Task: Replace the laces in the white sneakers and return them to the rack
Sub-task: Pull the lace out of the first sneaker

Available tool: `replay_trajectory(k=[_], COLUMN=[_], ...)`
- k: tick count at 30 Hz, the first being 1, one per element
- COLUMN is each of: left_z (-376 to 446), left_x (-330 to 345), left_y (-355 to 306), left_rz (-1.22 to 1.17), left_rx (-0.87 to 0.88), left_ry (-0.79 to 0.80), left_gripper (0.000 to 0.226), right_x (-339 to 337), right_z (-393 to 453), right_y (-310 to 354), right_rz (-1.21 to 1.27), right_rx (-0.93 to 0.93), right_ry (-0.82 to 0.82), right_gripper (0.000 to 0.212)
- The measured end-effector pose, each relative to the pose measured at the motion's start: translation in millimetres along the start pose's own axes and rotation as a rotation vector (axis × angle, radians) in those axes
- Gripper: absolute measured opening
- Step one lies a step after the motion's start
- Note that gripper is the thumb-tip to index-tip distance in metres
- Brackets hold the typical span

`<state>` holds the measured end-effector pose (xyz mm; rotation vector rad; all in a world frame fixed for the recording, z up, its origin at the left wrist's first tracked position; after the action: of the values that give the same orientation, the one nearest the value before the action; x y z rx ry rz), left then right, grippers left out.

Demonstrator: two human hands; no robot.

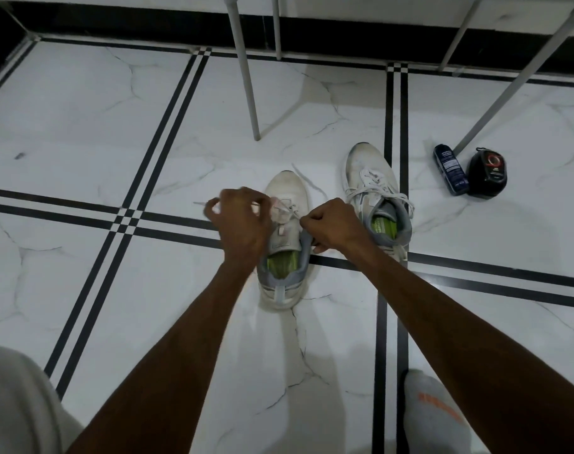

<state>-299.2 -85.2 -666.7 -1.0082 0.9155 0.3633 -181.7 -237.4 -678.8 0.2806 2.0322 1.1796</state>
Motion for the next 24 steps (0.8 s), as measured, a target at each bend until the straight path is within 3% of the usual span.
replay_trajectory(k=[2,3,4,6,8,10,13,16,19,21,24], left_z=[26.4,32.5,34.9,24.7,-1.5,-20.3,-20.5,-15.2,19.0,30.4,11.4], left_x=[-23.9,-30.1,-31.4,-23.1,1.8,22.0,27.5,17.6,-21.1,-33.9,-29.4], left_y=[40.1,52.9,54.3,25.6,-8.7,-22.0,-21.6,-20.5,15.7,34.4,11.4], left_rz=[-0.126,-0.091,-0.059,-0.104,-0.077,0.090,0.109,0.068,-0.123,-0.071,-0.119], left_rx=[-0.457,-0.534,-0.481,-0.106,0.183,0.274,0.290,0.250,-0.297,-0.472,-0.280], left_ry=[-0.186,-0.185,-0.152,-0.023,0.242,0.414,0.348,0.257,-0.113,-0.167,-0.141], left_gripper=[0.020,0.025,0.035,0.045,0.042,0.035,0.013,0.010,0.015,0.028,0.047], right_x=[-3.2,-3.2,-3.1,-1.8,-1.0,0.3,0.7,-0.8,-4.2,-5.3,-6.3], right_z=[-1.7,-2.5,-2.7,-1.9,0.2,0.7,-1.1,-3.3,-6.4,-9.3,-7.1], right_y=[-2.6,-3.4,-3.0,-0.8,2.0,4.8,5.6,5.9,5.3,5.3,8.9], right_rz=[0.011,0.007,0.006,0.012,-0.019,-0.053,-0.039,-0.030,-0.013,-0.023,-0.099], right_rx=[0.011,0.001,-0.012,-0.015,-0.029,-0.046,-0.036,-0.027,-0.004,0.001,-0.018], right_ry=[-0.030,-0.029,-0.022,-0.011,-0.003,0.014,0.022,0.012,-0.015,-0.016,-0.007], right_gripper=[0.028,0.027,0.026,0.024,0.025,0.028,0.027,0.026,0.023,0.023,0.026])
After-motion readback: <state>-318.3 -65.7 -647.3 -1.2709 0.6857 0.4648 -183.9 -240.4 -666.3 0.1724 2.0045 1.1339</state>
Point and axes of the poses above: each hand's wrist, its own z-axis towards the middle knuckle, its own x-axis out of the palm, y = z × x, the point moved 4 cm from there along z, towards the middle knuckle, and after that the axes turned 9 degrees about -x, right-handed, at the moved point
